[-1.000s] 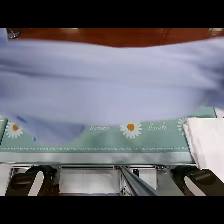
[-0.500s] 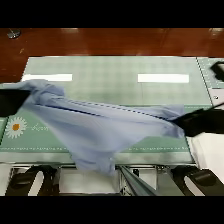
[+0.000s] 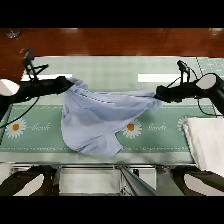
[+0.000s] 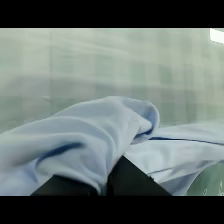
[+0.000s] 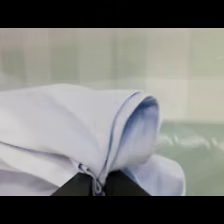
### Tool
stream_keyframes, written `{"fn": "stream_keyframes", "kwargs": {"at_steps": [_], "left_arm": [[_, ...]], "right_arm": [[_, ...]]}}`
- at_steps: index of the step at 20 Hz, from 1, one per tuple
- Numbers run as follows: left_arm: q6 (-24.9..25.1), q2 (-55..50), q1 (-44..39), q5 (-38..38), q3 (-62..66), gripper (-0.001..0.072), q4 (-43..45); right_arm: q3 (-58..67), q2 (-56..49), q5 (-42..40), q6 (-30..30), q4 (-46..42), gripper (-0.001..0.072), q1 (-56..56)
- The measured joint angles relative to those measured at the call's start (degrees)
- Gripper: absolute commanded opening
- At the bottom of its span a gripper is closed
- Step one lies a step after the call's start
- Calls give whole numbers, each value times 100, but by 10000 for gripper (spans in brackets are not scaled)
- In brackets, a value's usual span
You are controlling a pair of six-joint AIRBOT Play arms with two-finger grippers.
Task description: Fold the shirts.
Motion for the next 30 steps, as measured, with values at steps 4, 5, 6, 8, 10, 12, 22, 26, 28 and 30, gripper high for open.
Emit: {"fn": "stream_keyframes", "kwargs": {"at_steps": [4, 5, 6, 8, 10, 12, 22, 26, 28, 30], "left_arm": [[42, -782, -269, -173, 647, 702, 68], [35, -859, -192, -407, 815, 702, 197], [-22, -903, -50, -802, 970, 701, 409], [-133, -859, 332, -1611, 1106, 701, 802], [-190, -601, 745, -2234, 872, 700, 1093], [-251, -179, 1056, -2621, 212, 700, 1263], [-518, 1038, 1414, -2669, -3163, 701, 549], [-378, 1080, 1386, -2680, -3611, 700, 17], [-317, 1086, 1180, -2494, -3792, 699, -330], [-280, 1088, 765, -2153, -3912, 467, -669]], "right_arm": [[776, -870, 199, -439, 1202, 624, -697], [988, -955, 382, -540, 1335, 624, -916], [1207, -1001, 610, -640, 1453, 624, -1193], [1484, -986, 1174, -835, 1366, 623, -1792], [1506, -870, 1665, -979, 866, 617, -2387], [1137, -682, 1926, -1021, 367, 617, -2929], [-1276, -210, 1639, -2074, 844, 617, -3259], [-1412, -195, 1467, -2100, 929, 617, -2903], [-1436, -192, 1279, -2015, 953, 617, -2675], [-1438, -192, 977, -1897, 960, 617, -2398]]}}
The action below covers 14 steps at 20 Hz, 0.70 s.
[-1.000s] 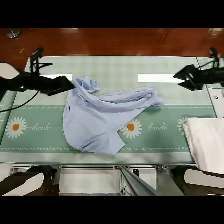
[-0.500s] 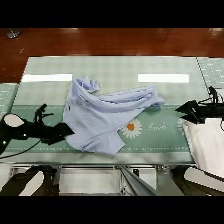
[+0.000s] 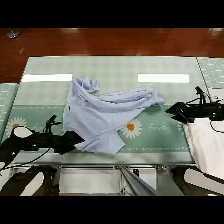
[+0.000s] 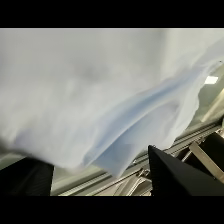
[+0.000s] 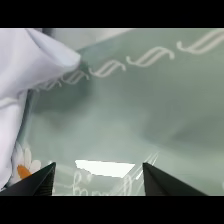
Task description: Fold the shirts.
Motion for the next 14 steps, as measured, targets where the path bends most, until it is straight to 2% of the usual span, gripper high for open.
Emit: {"fn": "stream_keyframes", "kwargs": {"at_steps": [1, 2, 4, 7, 13, 14], "left_arm": [[24, 0, -229, 293, -28, 101, -118], [52, -4, -450, 584, -52, 28, -173], [181, -4, -850, 1054, -28, 28, -555], [332, -2, -1161, 1370, 79, 28, -918], [426, -2, -1322, 1615, 188, 29, -1126], [428, -4, -1329, 1650, 195, 28, -1132]], "right_arm": [[4, -2, -133, 63, 7, 617, 131], [17, -2, -310, 122, 13, 616, 269], [81, -7, -621, 210, 20, 617, 514], [304, -79, -1027, 332, 37, 617, 752], [1036, -807, -1023, 466, 146, 616, 1126], [1156, -951, -1014, 474, 155, 583, 1228]]}}
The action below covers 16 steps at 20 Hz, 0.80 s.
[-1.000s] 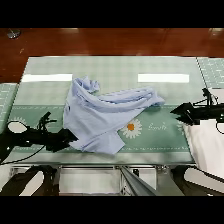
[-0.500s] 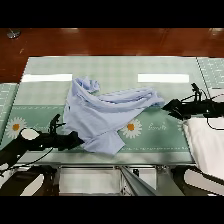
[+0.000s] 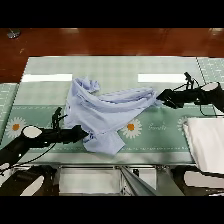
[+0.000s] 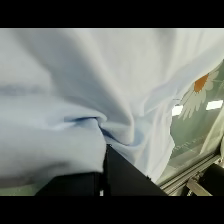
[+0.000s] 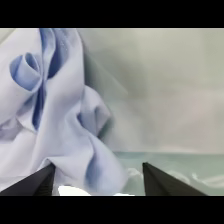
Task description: Fold the shirts.
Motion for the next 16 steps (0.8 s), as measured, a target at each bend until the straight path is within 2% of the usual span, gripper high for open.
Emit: {"fn": "stream_keyframes", "kwargs": {"at_steps": [1, 2, 3, 6, 10, 13, 16], "left_arm": [[2, 2, -4, 9, 4, 28, -15], [7, 2, -9, 9, 7, 29, -22], [13, 2, -11, 17, 11, 29, -26], [17, 2, -2, 46, 59, 29, -37], [109, 42, 271, 2, 623, 29, -35], [240, 125, 730, -278, 1786, 28, -31], [310, 251, 1255, -479, 3526, 28, -35]], "right_arm": [[111, -129, 28, 24, 2, 433, 94], [227, -251, 61, 46, 11, 252, 192], [330, -350, 92, 63, 15, 31, 273], [643, -531, 238, 81, 13, 37, 450], [1502, -501, 933, -15, 9, 36, 533], [2706, -155, 1290, 50, -11, 36, 549], [4162, 280, 1502, 195, -37, 36, 555]]}}
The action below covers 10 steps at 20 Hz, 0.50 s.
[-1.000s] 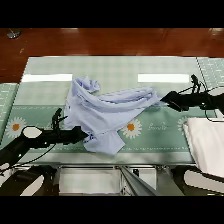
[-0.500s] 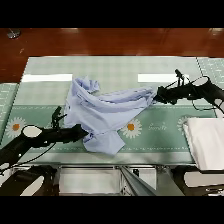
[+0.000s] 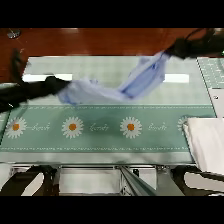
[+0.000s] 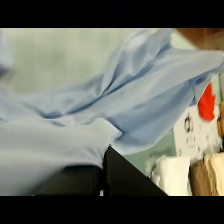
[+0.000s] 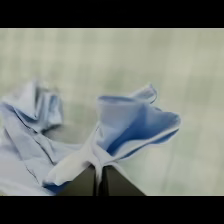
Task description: Fold the shirts.
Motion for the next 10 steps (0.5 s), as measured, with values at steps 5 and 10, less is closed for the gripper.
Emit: {"fn": "stream_keyframes", "kwargs": {"at_steps": [5, 10], "left_arm": [[37, 297, 817, -168, 2826, 28, 96], [-105, 975, 1659, -396, 4430, 28, 1117]], "right_arm": [[1650, 1185, 229, 308, -468, 37, 7], [2020, 2702, 850, 599, -1475, 37, 7]]}}
